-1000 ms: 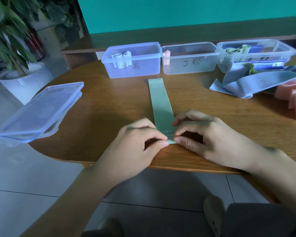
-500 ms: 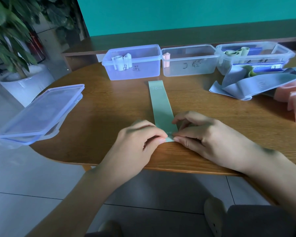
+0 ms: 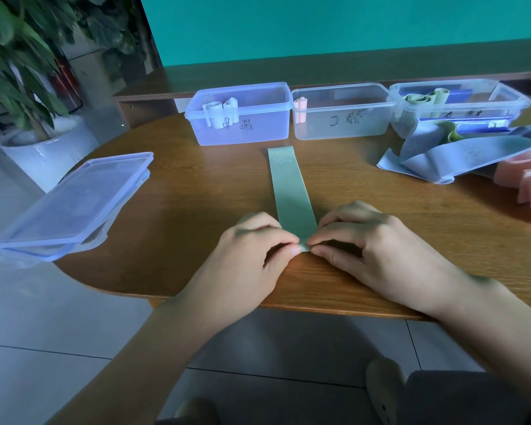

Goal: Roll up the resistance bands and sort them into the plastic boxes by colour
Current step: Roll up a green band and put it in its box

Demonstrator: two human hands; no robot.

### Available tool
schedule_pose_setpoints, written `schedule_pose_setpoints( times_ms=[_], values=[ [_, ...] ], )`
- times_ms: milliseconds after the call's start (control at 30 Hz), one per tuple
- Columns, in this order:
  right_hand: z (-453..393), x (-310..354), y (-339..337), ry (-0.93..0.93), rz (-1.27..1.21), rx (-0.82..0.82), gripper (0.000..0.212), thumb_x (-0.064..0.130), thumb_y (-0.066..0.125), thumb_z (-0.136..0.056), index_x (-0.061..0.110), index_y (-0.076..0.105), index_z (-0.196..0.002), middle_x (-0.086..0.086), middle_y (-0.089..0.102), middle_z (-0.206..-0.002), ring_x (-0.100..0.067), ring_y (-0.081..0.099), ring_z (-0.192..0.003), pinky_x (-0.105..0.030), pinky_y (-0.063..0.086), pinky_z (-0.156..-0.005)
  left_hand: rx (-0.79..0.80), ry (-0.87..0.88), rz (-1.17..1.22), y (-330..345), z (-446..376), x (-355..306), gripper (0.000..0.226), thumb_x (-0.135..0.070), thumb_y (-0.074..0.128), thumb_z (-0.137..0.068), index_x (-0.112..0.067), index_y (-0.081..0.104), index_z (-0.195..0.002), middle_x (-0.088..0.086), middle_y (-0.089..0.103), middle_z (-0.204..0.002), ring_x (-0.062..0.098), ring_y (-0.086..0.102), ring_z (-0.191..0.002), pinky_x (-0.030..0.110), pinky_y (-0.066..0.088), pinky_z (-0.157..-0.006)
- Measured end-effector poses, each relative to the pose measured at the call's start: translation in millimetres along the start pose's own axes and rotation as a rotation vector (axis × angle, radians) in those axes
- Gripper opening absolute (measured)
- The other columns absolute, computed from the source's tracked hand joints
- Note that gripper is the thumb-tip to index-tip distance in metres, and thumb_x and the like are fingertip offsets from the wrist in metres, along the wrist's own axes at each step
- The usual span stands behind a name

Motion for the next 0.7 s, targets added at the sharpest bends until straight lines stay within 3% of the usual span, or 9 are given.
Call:
schedule_pose_setpoints(
  times_ms=[267, 500, 700],
  values=[
    [-6, -9, 5, 0.035, -0.057, 0.033, 0.019, 0.037, 0.059, -0.098, 0.031, 0.074, -0.107, 0.018, 0.063, -0.106, -0.007, 0.056, -0.106, -0.034, 0.05, -0.091, -0.048, 0.033, 0.015, -5, -2, -4, 0.01, -0.025, 0.069, -0.093, -0.022, 0.076, -0.1, -0.011, 0.066, -0.098, 0.002, 0.059, -0.09, 0.012, 0.05, -0.077],
    [-8, -15, 5, 0.058, -0.033, -0.026, 0.022, 0.041, 0.055, -0.1, 0.031, 0.074, -0.108, 0.014, 0.063, -0.106, -0.013, 0.058, -0.103, -0.041, 0.054, -0.082, -0.001, -0.043, 0.006, 3, -9, 6, 0.017, -0.037, 0.07, -0.09, -0.026, 0.076, -0.102, -0.016, 0.064, -0.1, 0.0, 0.056, -0.088, 0.003, 0.042, -0.072],
    [-8, -7, 1, 0.003, 0.048, -0.093, 0.021, 0.034, 0.059, -0.1, 0.025, 0.075, -0.11, 0.008, 0.063, -0.106, -0.015, 0.062, -0.099, -0.036, 0.053, -0.086, -0.018, -0.041, 0.01, 3, -15, 11, 0.027, -0.04, 0.058, -0.094, -0.025, 0.078, -0.104, -0.012, 0.062, -0.101, 0.003, 0.057, -0.09, 0.016, 0.049, -0.079]
  ],
)
Point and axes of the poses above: each hand's wrist, its own z-axis away from the middle knuckle, its own y-axis out of the palm, x = y × z, the point moved 10 cm from there along -z, towards the middle knuckle
